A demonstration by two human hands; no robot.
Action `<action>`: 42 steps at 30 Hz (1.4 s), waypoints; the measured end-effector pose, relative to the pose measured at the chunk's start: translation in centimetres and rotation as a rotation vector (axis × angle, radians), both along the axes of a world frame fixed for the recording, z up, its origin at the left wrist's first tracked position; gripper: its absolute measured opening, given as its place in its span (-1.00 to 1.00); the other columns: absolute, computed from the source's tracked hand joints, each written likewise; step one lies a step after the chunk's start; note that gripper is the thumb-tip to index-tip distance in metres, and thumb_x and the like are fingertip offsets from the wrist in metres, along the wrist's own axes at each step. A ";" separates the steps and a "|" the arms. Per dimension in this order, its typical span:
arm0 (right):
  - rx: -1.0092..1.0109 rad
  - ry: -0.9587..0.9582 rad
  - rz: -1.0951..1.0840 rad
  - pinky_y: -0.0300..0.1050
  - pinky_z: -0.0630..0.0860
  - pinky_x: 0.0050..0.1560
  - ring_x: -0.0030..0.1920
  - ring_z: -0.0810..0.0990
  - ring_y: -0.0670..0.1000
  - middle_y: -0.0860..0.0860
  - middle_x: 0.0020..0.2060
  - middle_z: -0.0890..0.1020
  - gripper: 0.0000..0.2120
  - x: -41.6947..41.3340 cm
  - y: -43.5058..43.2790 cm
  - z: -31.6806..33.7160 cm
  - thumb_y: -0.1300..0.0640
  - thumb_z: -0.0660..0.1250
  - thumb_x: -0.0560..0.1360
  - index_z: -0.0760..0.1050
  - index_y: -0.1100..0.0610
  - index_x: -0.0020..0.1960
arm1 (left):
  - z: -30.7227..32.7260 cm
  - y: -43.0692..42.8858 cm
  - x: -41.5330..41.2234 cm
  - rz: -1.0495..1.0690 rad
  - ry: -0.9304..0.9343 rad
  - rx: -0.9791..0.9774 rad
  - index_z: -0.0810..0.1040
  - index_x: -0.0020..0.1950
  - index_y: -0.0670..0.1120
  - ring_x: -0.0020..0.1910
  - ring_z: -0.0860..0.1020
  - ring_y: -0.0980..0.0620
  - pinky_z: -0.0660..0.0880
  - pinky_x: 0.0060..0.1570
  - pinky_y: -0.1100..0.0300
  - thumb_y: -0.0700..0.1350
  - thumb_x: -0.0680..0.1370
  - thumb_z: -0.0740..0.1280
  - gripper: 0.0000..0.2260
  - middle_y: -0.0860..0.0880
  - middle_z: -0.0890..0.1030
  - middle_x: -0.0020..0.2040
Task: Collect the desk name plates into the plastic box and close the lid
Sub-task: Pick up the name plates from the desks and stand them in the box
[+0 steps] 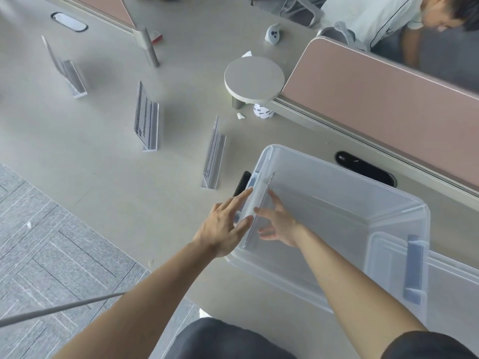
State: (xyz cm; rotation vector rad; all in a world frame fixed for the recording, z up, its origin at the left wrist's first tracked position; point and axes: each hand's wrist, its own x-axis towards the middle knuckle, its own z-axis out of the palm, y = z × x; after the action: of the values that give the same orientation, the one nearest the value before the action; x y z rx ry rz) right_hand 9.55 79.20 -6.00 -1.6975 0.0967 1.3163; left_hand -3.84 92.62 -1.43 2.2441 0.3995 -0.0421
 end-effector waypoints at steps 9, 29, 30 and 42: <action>-0.015 -0.026 -0.039 0.18 0.62 0.09 0.07 0.62 0.28 0.08 0.44 0.35 -0.17 0.0 0.0 -0.1 -0.03 0.48 0.44 0.04 -0.43 0.48 | 0.5 0.0 0.0 -0.001 0.041 -0.017 -0.01 0.46 0.42 0.07 0.40 0.10 0.38 0.12 0.12 0.22 0.55 0.12 -0.48 0.19 0.39 0.35; -0.498 -0.906 -0.165 -0.07 0.54 0.09 -0.05 0.66 -0.02 -0.06 -0.02 0.66 -0.75 -9.8 -15.0 18.5 -0.07 0.37 0.52 0.60 0.05 0.11 | 8.6 -8.3 0.7 -0.329 -0.152 0.024 0.46 0.34 -0.10 0.27 0.42 -0.19 0.30 0.28 0.11 -0.11 0.53 0.28 -0.63 -0.16 0.50 0.26; -0.521 -0.890 -0.229 -0.05 0.56 0.08 -0.06 0.68 0.00 -0.03 -0.01 0.68 -0.77 -11.5 -16.8 19.1 -0.07 0.38 0.50 0.59 0.01 0.09 | 8.9 -9.7 0.3 -0.390 -0.156 0.001 0.48 0.31 -0.12 0.26 0.45 -0.19 0.34 0.27 0.10 -0.12 0.53 0.28 -0.65 -0.17 0.52 0.24; -0.877 -0.822 -0.726 -0.10 0.53 0.06 0.02 0.61 0.00 -0.07 0.04 0.62 -0.69 -31.5 -40.8 23.1 -0.11 0.34 0.53 0.52 -0.04 0.22 | 12.3 -33.6 -5.9 -0.982 -0.153 -0.037 0.53 0.23 0.01 0.12 0.53 0.04 0.40 0.04 0.24 -0.07 0.53 0.26 -0.72 0.07 0.56 0.16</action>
State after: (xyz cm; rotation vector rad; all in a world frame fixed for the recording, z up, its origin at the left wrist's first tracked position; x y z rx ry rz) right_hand -21.96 38.37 17.13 -2.4490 0.8032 -0.0704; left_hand -9.77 58.98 10.88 2.1757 -0.7945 -0.3783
